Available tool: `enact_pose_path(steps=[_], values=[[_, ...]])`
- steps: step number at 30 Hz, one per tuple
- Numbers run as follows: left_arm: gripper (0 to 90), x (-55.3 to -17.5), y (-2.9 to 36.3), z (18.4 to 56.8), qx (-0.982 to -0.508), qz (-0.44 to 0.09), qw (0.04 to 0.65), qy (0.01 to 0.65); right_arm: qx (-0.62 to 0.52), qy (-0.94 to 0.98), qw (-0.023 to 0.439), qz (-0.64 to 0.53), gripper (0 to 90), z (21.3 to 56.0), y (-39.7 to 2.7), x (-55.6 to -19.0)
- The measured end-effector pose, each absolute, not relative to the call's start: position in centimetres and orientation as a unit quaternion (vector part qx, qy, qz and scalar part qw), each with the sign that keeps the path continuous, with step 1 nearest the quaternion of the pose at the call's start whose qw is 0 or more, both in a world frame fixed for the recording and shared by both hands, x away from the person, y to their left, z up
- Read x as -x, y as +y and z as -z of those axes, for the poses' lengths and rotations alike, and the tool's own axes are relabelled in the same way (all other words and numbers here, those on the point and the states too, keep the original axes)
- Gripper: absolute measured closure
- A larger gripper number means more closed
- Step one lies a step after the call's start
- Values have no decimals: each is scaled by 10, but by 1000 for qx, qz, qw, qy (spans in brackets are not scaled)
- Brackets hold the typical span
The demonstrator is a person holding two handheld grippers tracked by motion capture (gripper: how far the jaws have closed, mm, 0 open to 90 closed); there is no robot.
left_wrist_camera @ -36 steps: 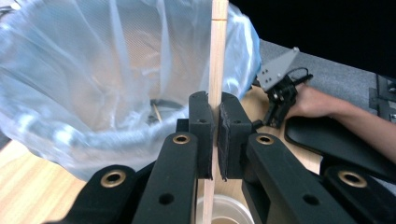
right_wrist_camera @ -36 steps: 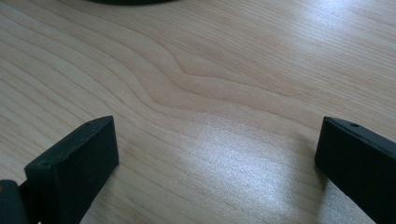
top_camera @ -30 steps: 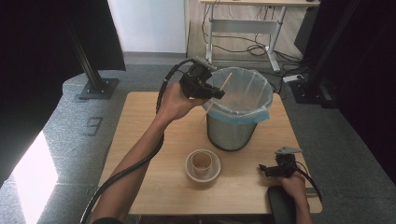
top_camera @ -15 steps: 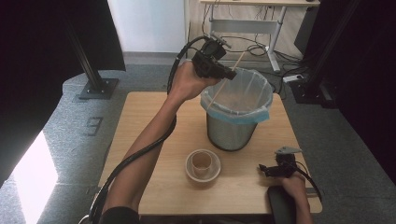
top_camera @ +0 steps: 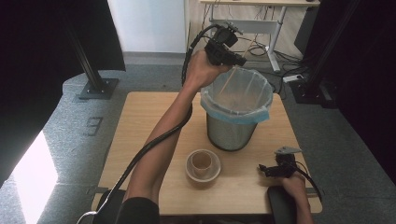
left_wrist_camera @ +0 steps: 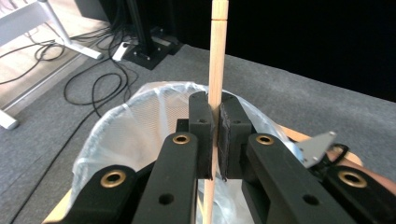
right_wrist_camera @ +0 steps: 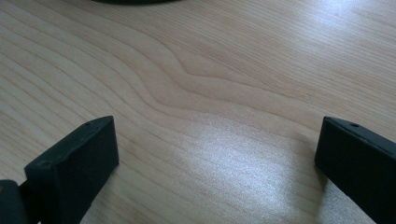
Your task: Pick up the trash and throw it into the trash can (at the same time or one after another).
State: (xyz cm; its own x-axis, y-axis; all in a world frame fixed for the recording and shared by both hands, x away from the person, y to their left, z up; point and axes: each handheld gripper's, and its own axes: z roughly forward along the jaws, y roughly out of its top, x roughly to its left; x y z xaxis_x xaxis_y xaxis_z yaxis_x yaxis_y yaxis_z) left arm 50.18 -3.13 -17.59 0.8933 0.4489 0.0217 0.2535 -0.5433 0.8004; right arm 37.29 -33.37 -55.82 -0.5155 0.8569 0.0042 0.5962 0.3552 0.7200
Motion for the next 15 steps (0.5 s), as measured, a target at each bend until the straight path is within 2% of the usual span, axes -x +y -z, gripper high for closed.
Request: enact_pose_path(steps=[15], values=[[857, -540, -63, 219, -867, -116, 430, 221, -449, 804, 189, -343, 0, 558, -333, -372]])
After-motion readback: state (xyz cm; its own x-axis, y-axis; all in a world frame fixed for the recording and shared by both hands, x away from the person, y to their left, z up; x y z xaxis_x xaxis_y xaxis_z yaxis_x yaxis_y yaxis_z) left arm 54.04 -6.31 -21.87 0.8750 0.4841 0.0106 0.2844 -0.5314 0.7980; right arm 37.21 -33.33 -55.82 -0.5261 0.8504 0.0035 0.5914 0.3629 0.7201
